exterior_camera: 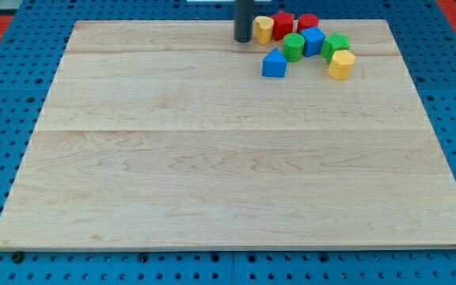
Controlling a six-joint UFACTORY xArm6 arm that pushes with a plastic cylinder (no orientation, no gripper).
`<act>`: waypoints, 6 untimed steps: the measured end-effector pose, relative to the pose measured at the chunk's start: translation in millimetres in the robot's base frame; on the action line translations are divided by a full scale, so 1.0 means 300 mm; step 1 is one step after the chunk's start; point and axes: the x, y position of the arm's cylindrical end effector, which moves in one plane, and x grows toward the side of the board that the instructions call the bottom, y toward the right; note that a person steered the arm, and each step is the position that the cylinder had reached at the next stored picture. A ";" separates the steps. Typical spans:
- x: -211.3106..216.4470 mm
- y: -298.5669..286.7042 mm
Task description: Separate the red blocks and the yellow heart
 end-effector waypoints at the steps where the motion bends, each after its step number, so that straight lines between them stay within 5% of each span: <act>1: -0.105 0.002; 5: -0.111 0.390; 6: -0.109 0.335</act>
